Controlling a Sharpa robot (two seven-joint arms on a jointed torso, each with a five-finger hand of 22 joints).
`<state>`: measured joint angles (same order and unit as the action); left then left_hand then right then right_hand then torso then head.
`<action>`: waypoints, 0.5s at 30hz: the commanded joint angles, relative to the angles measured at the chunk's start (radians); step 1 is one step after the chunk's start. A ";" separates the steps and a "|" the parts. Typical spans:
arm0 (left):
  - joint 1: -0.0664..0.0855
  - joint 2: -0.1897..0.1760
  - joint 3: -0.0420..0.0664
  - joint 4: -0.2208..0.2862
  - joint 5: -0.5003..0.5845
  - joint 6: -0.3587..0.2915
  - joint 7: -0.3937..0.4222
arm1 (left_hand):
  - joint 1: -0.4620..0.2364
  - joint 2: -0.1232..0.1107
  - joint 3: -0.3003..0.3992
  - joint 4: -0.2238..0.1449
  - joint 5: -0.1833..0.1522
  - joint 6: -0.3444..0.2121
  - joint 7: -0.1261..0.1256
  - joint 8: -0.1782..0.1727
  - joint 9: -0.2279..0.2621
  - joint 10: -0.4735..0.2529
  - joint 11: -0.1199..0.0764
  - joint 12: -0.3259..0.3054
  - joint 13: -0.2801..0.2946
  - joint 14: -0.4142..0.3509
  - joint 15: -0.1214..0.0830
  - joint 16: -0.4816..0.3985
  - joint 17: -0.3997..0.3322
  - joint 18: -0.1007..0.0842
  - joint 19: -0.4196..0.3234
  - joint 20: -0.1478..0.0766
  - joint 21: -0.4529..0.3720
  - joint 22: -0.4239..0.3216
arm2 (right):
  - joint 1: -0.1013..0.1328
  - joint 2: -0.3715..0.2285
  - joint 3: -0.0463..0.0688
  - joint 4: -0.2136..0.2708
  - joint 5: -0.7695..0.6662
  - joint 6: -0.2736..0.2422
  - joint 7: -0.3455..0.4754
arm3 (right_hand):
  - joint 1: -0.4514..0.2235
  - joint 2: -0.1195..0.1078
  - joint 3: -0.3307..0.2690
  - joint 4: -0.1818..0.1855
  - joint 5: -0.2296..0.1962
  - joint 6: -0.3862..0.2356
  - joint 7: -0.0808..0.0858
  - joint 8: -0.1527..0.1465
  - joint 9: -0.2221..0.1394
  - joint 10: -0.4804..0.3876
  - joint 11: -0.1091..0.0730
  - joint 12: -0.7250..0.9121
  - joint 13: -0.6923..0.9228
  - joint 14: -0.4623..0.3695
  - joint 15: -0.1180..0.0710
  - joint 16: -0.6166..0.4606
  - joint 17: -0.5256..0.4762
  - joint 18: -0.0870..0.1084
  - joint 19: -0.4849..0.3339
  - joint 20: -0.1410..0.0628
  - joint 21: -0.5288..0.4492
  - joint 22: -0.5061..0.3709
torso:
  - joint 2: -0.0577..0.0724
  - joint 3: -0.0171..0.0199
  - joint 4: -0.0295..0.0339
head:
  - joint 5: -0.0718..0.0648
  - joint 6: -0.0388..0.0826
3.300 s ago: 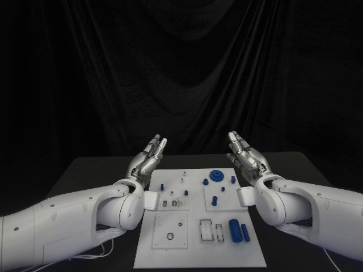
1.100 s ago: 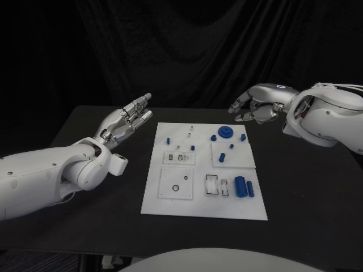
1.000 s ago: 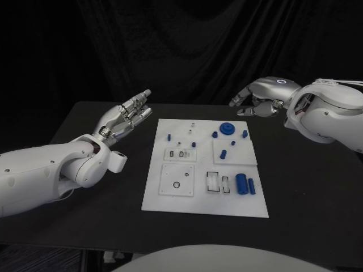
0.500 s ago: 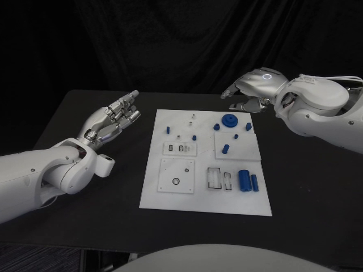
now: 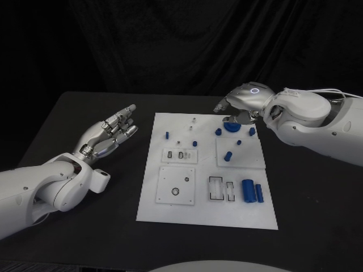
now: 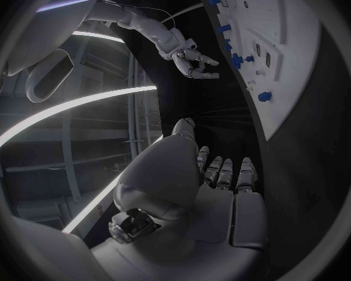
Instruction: Assemble the parts on the task board
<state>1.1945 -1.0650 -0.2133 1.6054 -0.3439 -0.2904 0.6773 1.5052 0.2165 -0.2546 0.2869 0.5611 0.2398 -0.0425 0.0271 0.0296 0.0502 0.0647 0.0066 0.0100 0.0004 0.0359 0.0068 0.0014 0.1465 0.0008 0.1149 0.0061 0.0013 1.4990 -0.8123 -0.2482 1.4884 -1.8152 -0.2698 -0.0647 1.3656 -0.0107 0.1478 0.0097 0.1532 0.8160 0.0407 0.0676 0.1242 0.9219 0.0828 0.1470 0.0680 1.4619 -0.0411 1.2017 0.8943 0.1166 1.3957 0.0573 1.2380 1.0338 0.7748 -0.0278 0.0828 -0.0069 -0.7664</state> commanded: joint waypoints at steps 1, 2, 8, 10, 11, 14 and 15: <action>0.003 -0.003 0.001 0.008 -0.015 -0.008 0.209 | 0.010 -0.001 0.006 -0.001 0.005 0.009 0.000 0.004 0.001 -0.007 -0.005 0.002 -0.001 0.000 0.001 -0.007 -0.001 0.003 -0.001 0.003 -0.006 -0.001 | -0.003 0.002 0.001 -0.003 0.010 0.054 -0.002 | -0.010 0.000 0.000 0.010 -0.010 0.005 0.007 0.001 0.000 0.014 0.001 -0.004 0.001 0.017 0.002 0.008 0.007 -0.013 0.004 0.006 0.007 0.009 | 0.024 -0.0019 0.0055 | -0.005 0.015; 0.003 -0.003 0.001 0.010 -0.015 -0.009 0.209 | 0.010 -0.001 0.006 0.000 0.005 0.009 0.000 0.004 0.001 -0.008 -0.005 0.002 -0.001 0.000 0.000 -0.007 -0.001 0.004 -0.001 0.003 -0.006 -0.001 | -0.003 0.002 0.001 -0.003 0.011 0.059 -0.002 | -0.010 0.000 0.000 0.010 -0.011 0.006 0.007 0.001 0.000 0.015 0.001 -0.004 0.001 0.017 0.002 0.008 0.008 -0.013 0.004 0.007 0.008 0.010 | 0.027 -0.0023 0.0062 | -0.006 0.018; 0.003 -0.009 0.001 0.022 -0.016 -0.013 0.215 | 0.012 -0.004 0.005 0.001 0.006 0.010 0.001 0.004 0.001 -0.012 -0.015 0.001 -0.002 0.000 -0.009 -0.007 -0.001 0.008 -0.001 -0.001 -0.006 -0.001 | -0.008 0.003 0.001 -0.006 0.013 0.089 0.004 | -0.015 -0.003 0.001 0.017 -0.021 0.013 0.012 0.000 0.001 0.043 0.003 -0.003 0.002 0.016 0.006 0.013 0.012 -0.014 0.001 0.010 0.014 0.021 | 0.042 -0.0046 0.0100 | -0.014 0.034; 0.003 -0.011 0.001 0.026 -0.016 -0.013 0.217 | 0.011 -0.006 0.004 0.002 0.003 0.010 0.000 0.004 0.001 -0.017 -0.026 0.001 -0.003 0.000 -0.020 -0.007 -0.001 0.014 -0.001 -0.006 -0.006 -0.001 | -0.010 0.003 0.001 -0.007 0.014 0.096 0.007 | -0.019 -0.005 0.000 0.022 -0.028 0.013 0.012 -0.001 0.001 0.051 0.003 -0.005 0.002 0.015 0.007 0.014 0.011 -0.014 -0.001 0.011 0.016 0.023 | 0.045 -0.0048 0.0102 | -0.014 0.038; 0.003 -0.012 0.002 0.029 -0.016 -0.012 0.218 | 0.011 -0.007 0.004 0.002 0.003 0.009 -0.001 0.004 0.001 -0.018 -0.028 0.000 -0.003 0.000 -0.022 -0.007 -0.001 0.015 -0.001 -0.007 -0.006 -0.001 | -0.012 0.002 0.001 -0.007 0.014 0.100 0.009 | -0.023 -0.008 -0.002 0.026 -0.036 0.011 0.011 -0.002 0.000 0.054 0.003 -0.008 0.001 0.014 0.007 0.015 0.013 -0.014 -0.001 0.012 0.018 0.027 | 0.046 -0.0052 0.0106 | -0.015 0.039; 0.004 -0.016 0.002 0.041 -0.016 -0.009 0.218 | 0.013 -0.007 0.005 0.001 0.005 0.006 0.002 0.003 0.001 -0.023 -0.037 -0.001 -0.004 0.000 -0.030 -0.007 -0.001 0.018 -0.001 -0.014 -0.006 -0.001 | -0.016 -0.002 0.001 -0.005 0.014 0.105 0.013 | -0.026 -0.012 -0.004 0.029 -0.039 0.006 0.011 -0.004 -0.001 0.055 0.003 -0.012 0.000 0.013 0.007 0.013 0.008 -0.013 -0.004 0.012 0.017 0.025 | 0.050 -0.0068 0.0121 | -0.017 0.043; 0.004 -0.019 0.002 0.047 -0.016 -0.009 0.219 | 0.015 -0.007 0.006 0.000 0.007 0.003 0.004 0.002 0.000 -0.025 -0.038 -0.001 -0.004 0.000 -0.031 -0.007 -0.001 0.018 -0.001 -0.016 -0.006 -0.001 | -0.017 -0.005 0.001 -0.002 0.014 0.105 0.015 | -0.026 -0.012 -0.004 0.029 -0.040 0.006 0.012 -0.004 -0.002 0.054 0.003 -0.014 0.000 0.013 0.007 0.013 0.007 -0.013 -0.004 0.012 0.017 0.025 | 0.051 -0.0071 0.0119 | -0.017 0.043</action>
<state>1.1953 -1.0819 -0.2123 1.6430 -0.3521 -0.2965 0.6774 1.5128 0.2089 -0.2546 0.2869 0.5610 0.2432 -0.0390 0.0270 0.0295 0.0269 0.0340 0.0067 0.0068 0.0004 0.0105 0.0068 0.0016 0.1465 -0.0014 0.1052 0.0061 0.0015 1.4849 -0.8130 -0.2482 1.4826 -1.8021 -0.1956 -0.0561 1.3471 -0.0185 0.1436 0.0331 0.1193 0.8266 0.0512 0.0676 0.1243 0.9686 0.0857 0.1364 0.0691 1.4647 -0.0382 1.2125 0.9031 0.1166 1.3954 0.0645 1.2546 1.0596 0.8191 -0.0333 0.0934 -0.0229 -0.7249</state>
